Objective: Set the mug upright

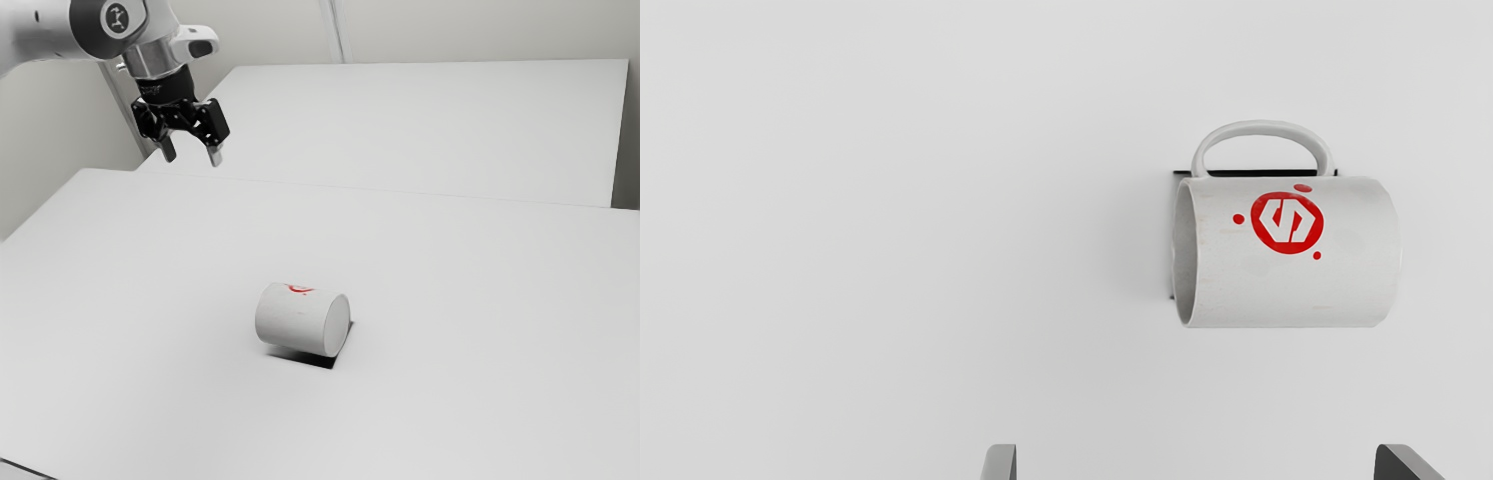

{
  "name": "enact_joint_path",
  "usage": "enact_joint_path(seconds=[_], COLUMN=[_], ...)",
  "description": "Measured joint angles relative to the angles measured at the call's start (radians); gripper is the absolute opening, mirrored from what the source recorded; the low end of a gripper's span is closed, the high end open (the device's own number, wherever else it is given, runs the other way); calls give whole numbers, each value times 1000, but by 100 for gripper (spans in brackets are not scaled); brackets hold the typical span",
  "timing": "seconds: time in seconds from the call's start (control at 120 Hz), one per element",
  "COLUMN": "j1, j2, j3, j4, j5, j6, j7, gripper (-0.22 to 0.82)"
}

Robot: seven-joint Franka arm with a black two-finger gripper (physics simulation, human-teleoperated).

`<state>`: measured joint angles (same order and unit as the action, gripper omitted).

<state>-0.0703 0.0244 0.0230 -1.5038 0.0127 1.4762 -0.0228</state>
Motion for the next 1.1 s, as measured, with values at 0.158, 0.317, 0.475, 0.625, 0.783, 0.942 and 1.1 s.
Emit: enact_joint_path(seconds=[0.158, 0.317, 0.475, 0.625, 0.783, 0.942, 1.1], j1=[-1, 2, 1, 10, 16, 35, 33], j2=[2, -24, -56, -69, -70, -67, -63], j3=[1, 2, 11, 23, 53, 65, 66], j4=[-5, -50, -136, -217, -310, -414, -506], j5=[-1, -4, -17, -53, -118, -201, -292], j6=[4, 11, 48, 116, 210, 325, 437], j7=[-1, -1, 2, 16, 53, 105, 165], gripper=[58, 58, 58, 58, 58, 58, 58])
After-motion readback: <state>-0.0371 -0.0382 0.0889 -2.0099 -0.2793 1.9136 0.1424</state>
